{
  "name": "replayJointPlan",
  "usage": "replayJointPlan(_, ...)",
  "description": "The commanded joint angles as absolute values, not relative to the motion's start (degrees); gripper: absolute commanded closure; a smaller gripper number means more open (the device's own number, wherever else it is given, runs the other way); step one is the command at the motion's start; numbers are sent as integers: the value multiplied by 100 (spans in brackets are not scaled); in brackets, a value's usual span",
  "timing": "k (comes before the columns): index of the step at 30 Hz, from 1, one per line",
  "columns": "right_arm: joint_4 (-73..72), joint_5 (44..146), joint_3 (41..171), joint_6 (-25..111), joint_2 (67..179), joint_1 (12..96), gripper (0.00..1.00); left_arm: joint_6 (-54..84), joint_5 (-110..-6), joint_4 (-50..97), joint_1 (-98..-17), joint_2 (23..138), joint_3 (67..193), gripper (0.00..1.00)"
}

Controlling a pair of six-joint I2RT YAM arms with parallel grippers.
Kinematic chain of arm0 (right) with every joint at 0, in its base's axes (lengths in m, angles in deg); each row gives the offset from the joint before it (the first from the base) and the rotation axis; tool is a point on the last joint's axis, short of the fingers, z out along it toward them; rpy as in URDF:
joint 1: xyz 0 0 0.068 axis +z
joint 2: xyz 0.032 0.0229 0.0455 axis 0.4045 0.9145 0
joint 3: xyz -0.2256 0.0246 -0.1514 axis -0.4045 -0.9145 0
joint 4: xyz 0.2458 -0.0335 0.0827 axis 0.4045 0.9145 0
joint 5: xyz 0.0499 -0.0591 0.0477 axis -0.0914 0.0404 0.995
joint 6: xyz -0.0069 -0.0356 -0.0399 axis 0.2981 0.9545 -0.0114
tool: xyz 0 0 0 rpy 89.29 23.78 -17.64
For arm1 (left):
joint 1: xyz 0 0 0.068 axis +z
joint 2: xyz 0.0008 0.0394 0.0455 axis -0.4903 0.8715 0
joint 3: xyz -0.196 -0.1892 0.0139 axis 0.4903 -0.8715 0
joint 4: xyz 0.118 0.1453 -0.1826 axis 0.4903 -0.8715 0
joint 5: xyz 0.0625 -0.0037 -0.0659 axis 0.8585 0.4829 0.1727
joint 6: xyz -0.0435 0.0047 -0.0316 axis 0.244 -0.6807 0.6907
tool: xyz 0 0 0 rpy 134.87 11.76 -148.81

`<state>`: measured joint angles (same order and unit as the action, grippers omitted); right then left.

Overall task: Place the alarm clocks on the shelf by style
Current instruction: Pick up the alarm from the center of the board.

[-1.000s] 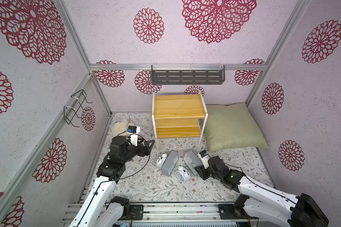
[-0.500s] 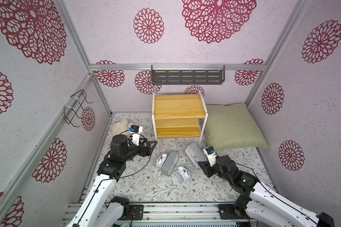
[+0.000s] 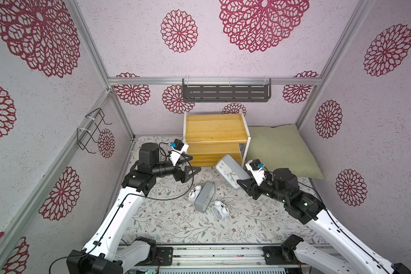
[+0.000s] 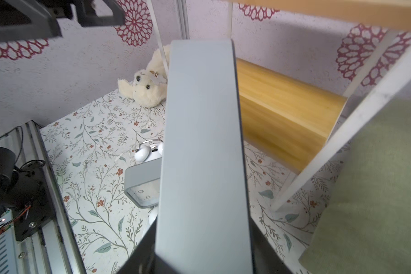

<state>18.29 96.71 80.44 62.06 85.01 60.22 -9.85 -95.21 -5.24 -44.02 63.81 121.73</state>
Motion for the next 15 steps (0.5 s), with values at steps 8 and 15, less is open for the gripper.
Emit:
replayJointPlan(8,2170,11497,9254,7445,9508,5939,85,-3640,-9841,-2356,-4733,7124,13122,9)
replayJointPlan(15,2512,11896,9604,7852,9752,5946,84,-4150,-10194,-3187,-4763,7557,13582,13)
